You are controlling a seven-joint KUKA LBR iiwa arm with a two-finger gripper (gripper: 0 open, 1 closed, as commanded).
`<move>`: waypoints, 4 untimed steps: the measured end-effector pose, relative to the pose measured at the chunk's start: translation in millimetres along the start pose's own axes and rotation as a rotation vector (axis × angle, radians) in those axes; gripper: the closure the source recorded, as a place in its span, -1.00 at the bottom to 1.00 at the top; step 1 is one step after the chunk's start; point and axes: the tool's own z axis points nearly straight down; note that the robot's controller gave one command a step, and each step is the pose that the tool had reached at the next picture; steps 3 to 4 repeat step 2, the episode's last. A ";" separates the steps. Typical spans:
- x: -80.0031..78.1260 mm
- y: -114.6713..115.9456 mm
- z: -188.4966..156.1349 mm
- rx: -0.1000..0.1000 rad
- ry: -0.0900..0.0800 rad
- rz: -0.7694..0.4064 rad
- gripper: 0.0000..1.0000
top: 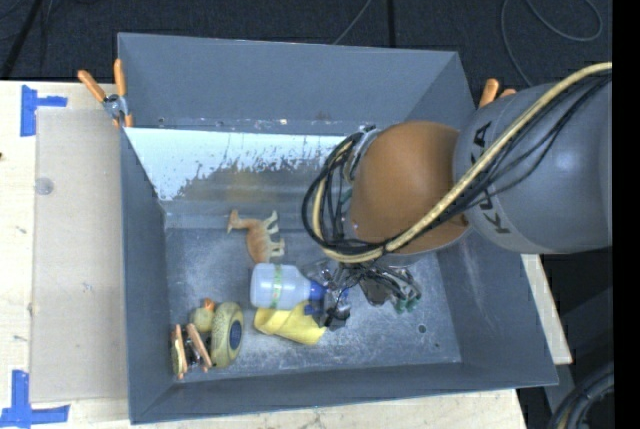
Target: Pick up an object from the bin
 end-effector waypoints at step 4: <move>2.3 -9.7 -117.6 0.000 0.000 -0.021 1.00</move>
Offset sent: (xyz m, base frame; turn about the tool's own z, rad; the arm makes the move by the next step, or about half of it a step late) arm 0.0009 -0.0103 0.1182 -0.0224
